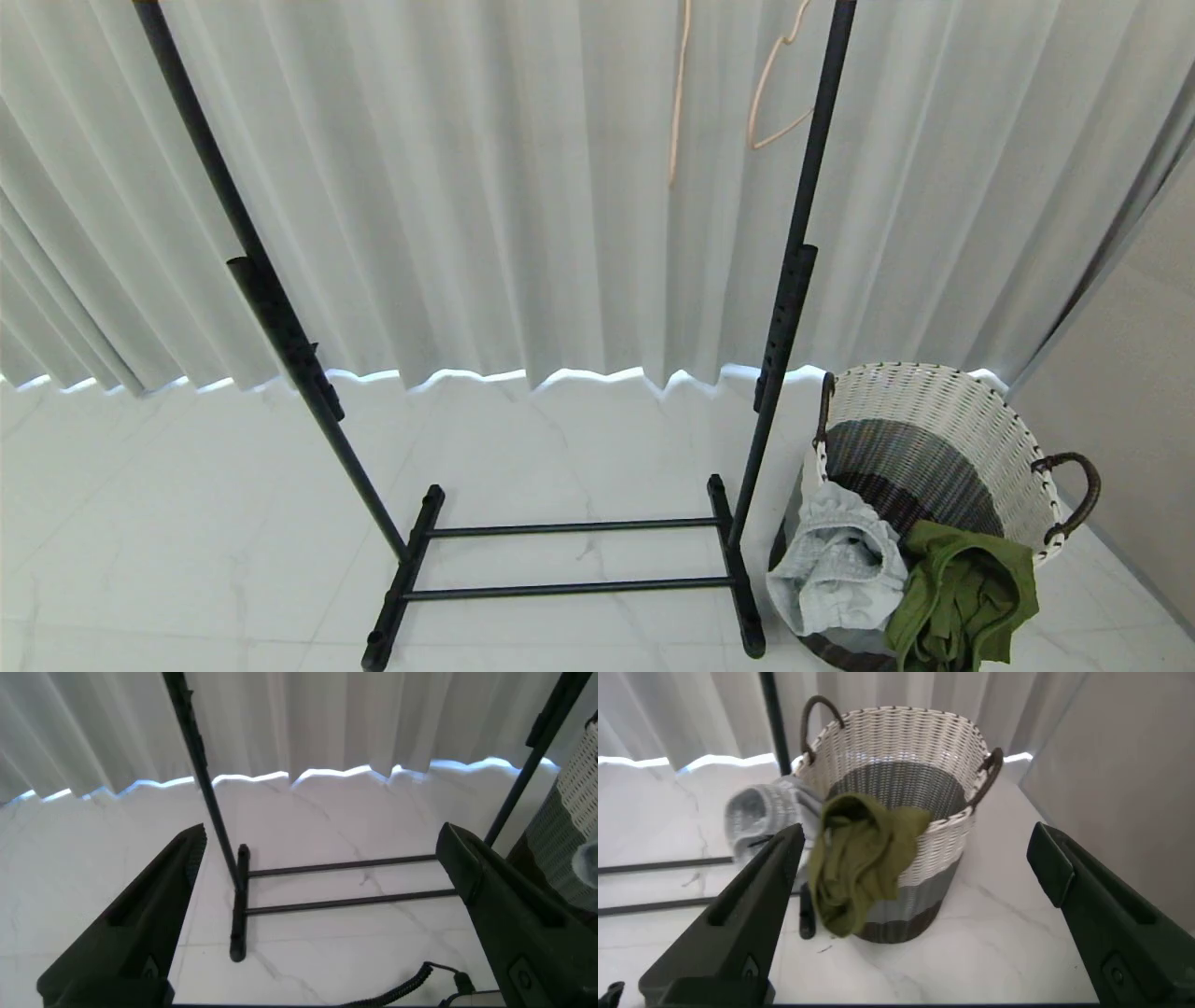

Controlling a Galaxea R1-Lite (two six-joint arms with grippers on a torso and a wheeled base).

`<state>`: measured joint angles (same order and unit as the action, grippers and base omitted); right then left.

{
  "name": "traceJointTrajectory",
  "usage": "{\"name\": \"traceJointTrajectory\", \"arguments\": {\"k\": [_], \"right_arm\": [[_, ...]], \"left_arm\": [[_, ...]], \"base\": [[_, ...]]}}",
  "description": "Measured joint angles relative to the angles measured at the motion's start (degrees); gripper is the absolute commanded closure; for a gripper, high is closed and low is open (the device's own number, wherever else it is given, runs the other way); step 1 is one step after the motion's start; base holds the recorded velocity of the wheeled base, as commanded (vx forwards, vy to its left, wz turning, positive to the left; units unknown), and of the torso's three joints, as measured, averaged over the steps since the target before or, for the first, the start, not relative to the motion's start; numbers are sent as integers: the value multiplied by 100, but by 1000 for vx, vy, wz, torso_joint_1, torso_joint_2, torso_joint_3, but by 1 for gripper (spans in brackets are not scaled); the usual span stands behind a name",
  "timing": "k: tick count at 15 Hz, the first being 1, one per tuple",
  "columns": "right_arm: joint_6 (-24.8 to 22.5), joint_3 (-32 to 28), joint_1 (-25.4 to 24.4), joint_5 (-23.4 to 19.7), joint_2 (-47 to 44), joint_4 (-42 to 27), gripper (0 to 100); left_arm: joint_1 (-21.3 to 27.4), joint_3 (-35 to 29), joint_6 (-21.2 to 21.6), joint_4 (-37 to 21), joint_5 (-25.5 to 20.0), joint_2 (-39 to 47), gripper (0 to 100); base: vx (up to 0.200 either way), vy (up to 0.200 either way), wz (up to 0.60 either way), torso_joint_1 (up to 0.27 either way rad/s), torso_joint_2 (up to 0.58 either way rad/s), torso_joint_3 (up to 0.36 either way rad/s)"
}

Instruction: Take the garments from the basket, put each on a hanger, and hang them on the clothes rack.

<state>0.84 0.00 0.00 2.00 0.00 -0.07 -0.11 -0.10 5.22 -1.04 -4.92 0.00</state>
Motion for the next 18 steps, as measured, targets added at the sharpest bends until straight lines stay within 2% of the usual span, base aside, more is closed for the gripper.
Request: {"name": "traceJointTrajectory", "arguments": {"k": [2,9,18], "right_arm": [[0,0,2,0,0,0,0],[-68,0,0,0,0,-2,0],[9,0,-5,-4,0,-4,0]], "left_arm": [[6,0,-2,-5,0,0,0],[4,0,-21,-2,0,0,0],[9,0,-82,-2,9,0,0]], "base": [[0,0,0,0,0,0],[200,0,0,2,-1,4],[0,0,0,0,0,0]]}}
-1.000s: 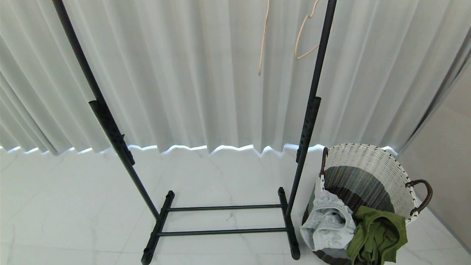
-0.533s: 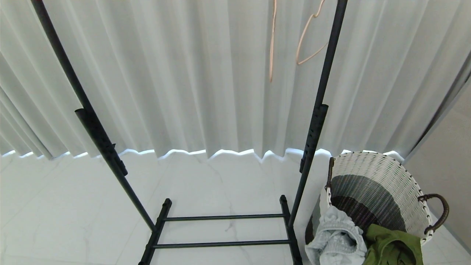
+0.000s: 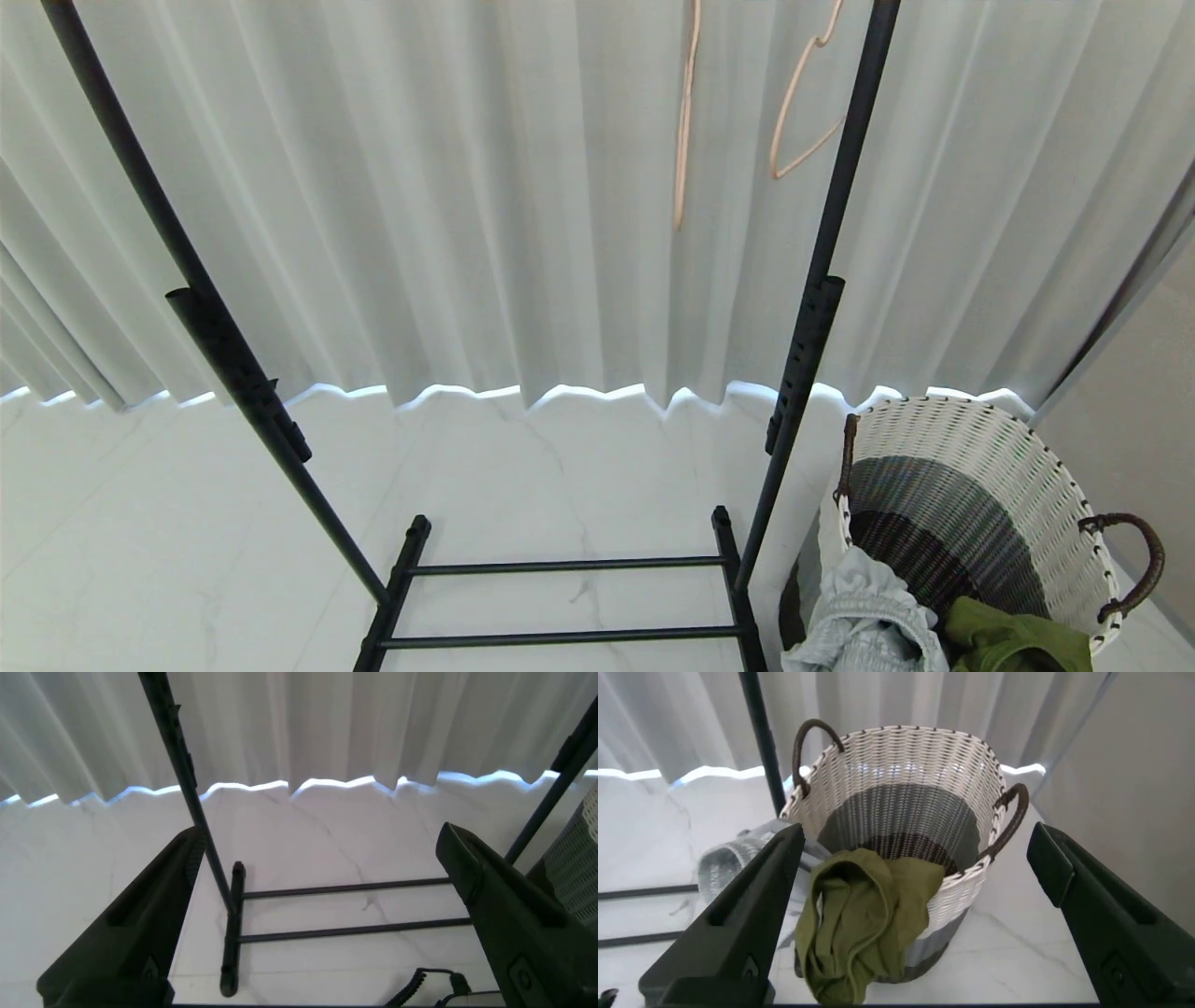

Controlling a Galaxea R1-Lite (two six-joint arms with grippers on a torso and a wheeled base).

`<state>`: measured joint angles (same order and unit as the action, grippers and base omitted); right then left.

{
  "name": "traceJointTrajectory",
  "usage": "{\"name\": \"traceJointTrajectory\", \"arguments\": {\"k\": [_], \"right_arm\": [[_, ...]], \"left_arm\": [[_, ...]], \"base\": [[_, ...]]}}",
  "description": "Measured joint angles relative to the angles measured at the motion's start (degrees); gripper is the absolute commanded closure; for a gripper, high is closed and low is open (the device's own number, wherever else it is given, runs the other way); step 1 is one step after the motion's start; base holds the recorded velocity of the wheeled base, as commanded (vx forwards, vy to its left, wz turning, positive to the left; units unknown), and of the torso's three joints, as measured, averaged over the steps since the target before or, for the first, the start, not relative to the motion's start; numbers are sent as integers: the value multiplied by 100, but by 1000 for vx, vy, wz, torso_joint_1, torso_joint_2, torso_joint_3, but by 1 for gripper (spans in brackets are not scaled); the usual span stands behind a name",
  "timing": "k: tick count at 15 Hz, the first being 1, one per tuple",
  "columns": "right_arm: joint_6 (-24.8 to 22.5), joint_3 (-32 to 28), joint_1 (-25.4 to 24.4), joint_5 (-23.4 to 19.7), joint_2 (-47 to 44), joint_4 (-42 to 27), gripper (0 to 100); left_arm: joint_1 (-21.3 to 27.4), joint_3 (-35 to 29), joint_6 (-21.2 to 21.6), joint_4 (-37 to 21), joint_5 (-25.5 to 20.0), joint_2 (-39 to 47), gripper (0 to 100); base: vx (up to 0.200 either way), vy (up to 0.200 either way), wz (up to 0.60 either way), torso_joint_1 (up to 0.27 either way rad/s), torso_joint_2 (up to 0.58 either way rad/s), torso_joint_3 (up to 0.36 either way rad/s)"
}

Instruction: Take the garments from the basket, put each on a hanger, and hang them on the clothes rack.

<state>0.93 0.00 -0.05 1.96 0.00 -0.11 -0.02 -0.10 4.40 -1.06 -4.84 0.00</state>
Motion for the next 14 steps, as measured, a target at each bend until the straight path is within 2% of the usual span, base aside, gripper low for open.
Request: {"name": "traceJointTrajectory", "arguments": {"k": [10,11,14], "right_arm": [[-194,-85,-6,-77,-16,148,0],[-141,-385,-57,-118,-94,141,0],[-201,-1309,-356,-130,-730,-435,0]], "left_arm": [[-2,0,0,0,0,0,0],[-7,0,0,2,0,0,0],[-5,0,0,0,0,0,0]], "base": [[0,0,0,0,0,0],[0,0,0,0,0,0],[0,0,0,0,0,0]]}}
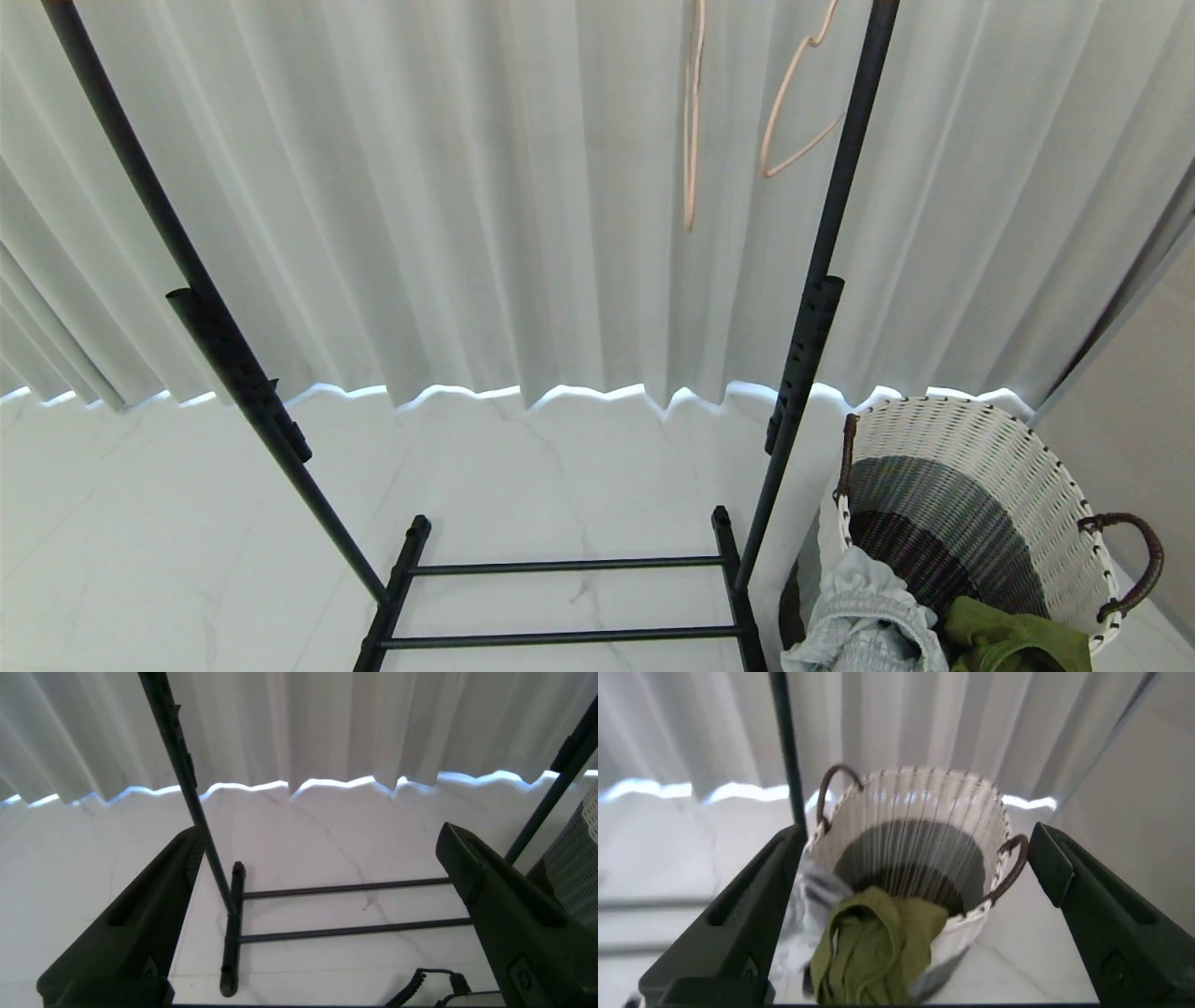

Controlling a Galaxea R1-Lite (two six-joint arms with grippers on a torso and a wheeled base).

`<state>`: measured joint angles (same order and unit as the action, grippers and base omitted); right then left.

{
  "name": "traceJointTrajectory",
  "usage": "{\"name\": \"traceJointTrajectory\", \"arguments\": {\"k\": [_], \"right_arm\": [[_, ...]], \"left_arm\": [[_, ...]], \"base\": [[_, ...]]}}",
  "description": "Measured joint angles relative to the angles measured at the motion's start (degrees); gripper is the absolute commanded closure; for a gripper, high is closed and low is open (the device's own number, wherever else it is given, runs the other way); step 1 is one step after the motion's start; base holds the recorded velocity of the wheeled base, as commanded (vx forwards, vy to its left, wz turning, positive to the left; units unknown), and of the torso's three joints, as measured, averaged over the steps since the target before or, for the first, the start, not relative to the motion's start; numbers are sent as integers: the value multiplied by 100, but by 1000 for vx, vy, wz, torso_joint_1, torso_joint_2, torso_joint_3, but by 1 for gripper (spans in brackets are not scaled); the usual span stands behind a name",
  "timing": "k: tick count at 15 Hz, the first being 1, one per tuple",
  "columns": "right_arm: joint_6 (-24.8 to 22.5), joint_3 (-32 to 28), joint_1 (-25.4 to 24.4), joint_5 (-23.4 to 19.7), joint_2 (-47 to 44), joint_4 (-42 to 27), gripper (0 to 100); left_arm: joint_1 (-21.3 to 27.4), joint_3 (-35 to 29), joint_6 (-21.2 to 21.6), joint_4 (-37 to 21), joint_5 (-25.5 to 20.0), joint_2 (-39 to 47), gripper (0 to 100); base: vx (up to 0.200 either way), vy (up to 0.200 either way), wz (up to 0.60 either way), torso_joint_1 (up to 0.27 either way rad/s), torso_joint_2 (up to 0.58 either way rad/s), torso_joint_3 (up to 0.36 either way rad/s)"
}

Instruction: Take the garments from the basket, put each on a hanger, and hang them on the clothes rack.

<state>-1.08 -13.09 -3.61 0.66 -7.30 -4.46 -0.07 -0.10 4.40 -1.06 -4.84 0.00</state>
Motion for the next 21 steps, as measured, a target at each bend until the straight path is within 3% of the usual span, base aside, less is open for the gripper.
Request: {"name": "traceJointTrajectory", "arguments": {"k": [5,12,17,21], "right_arm": [[-859,-783,-239,385,-1731,-772,0],[-2477,-738,-232,605,-4114,-889,0],[-2956,-510,122,612,-4929,-695,0],[-2992,-63,174,583,-5556,340,0]], "left_arm": [[2,0,0,0,0,0,0],[0,0,0,0,0,0,0],[0,0,0,2,2,0,0],[0,0,0,2,0,0,0]], "base": [[0,0,0,0,0,0],[0,0,0,0,0,0],[0,0,0,0,0,0],[0,0,0,0,0,0]]}}
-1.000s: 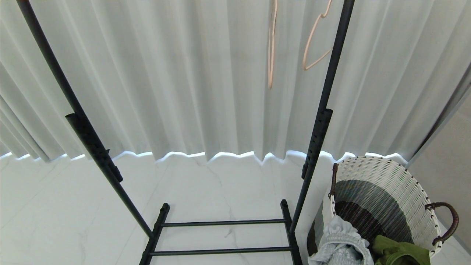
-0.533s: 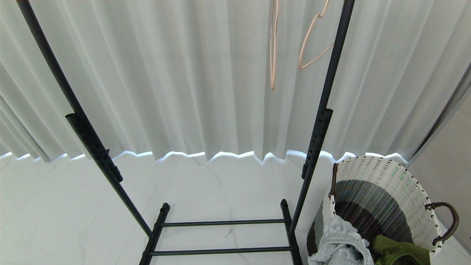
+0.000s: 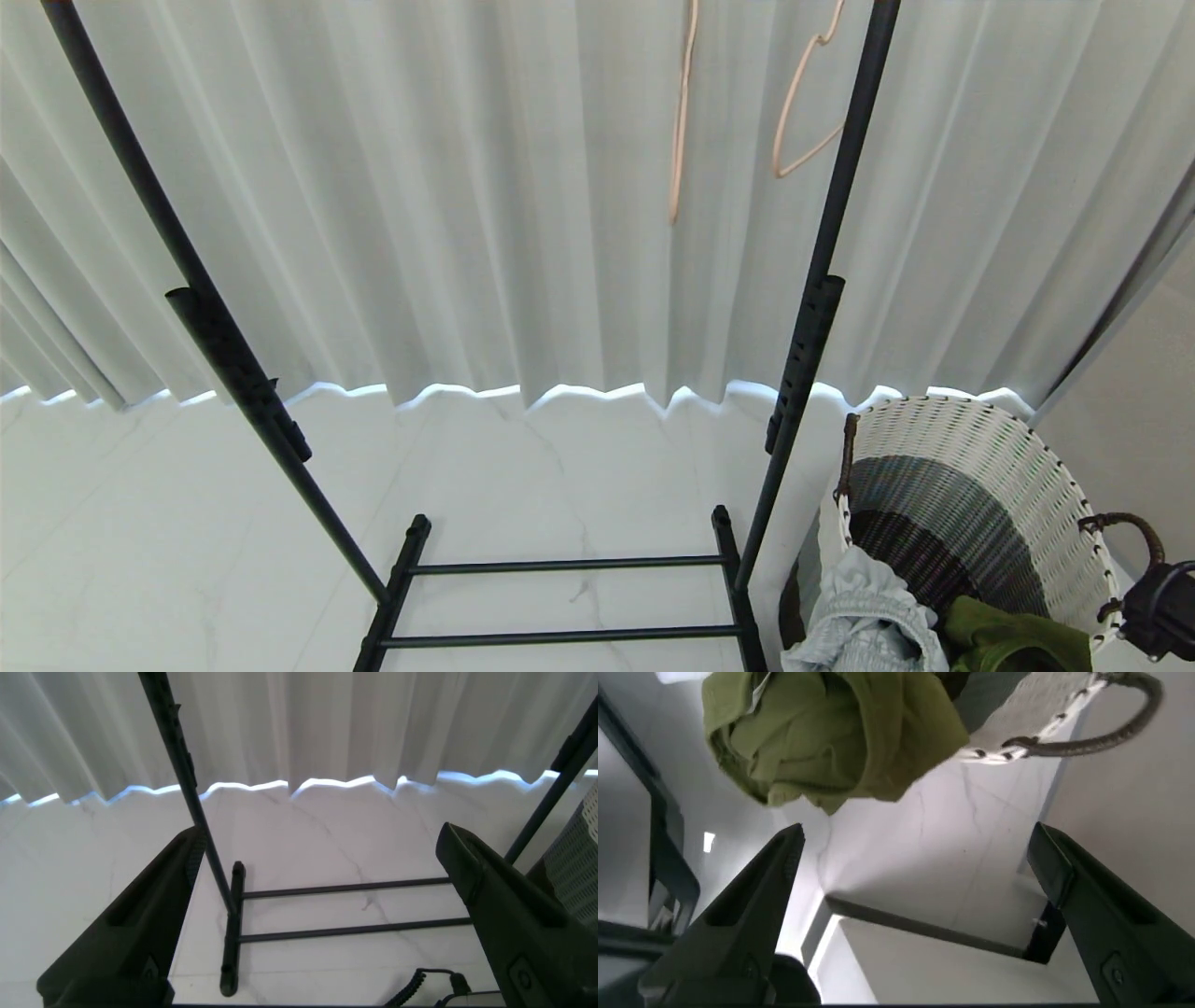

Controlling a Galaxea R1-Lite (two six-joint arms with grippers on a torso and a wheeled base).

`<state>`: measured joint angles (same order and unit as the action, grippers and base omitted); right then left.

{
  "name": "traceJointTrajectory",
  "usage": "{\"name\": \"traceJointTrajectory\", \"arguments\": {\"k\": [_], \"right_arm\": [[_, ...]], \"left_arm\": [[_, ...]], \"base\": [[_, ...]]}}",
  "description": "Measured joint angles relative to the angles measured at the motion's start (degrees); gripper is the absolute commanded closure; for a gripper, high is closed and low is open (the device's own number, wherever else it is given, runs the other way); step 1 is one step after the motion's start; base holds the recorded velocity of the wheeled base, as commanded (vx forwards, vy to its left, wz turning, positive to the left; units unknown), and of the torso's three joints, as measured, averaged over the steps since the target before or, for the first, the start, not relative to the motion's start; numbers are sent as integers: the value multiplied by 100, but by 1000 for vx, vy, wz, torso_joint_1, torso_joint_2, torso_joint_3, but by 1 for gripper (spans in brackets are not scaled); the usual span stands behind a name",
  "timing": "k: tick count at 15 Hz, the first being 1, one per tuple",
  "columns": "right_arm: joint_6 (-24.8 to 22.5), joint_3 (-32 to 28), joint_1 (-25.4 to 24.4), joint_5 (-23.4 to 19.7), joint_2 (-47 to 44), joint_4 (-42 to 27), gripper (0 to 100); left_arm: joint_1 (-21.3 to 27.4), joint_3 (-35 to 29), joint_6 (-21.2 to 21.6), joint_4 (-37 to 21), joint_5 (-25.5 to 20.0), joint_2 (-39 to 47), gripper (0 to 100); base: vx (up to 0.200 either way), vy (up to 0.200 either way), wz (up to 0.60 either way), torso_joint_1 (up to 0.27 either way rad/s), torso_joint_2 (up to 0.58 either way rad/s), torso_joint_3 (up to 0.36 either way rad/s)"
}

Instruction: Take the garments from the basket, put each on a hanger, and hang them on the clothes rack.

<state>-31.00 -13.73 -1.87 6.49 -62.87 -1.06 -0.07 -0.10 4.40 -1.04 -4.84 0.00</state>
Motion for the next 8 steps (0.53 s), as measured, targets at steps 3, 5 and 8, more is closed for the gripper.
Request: {"name": "traceJointTrajectory", "arguments": {"k": [3,5,8], "right_arm": [[-99,127,0,-20,-568,768,0],[-340,139,-4,-28,-1069,1469,0],[-749,150,-15,-39,-1880,2405,0]], "left_arm": [[0,0,-2,-2,0,0,0],[0,0,-2,-2,0,0,0],[0,0,0,-2,0,0,0]], "base": [[0,0,0,0,0,0],[0,0,0,0,0,0],[0,0,0,0,0,0]]}}
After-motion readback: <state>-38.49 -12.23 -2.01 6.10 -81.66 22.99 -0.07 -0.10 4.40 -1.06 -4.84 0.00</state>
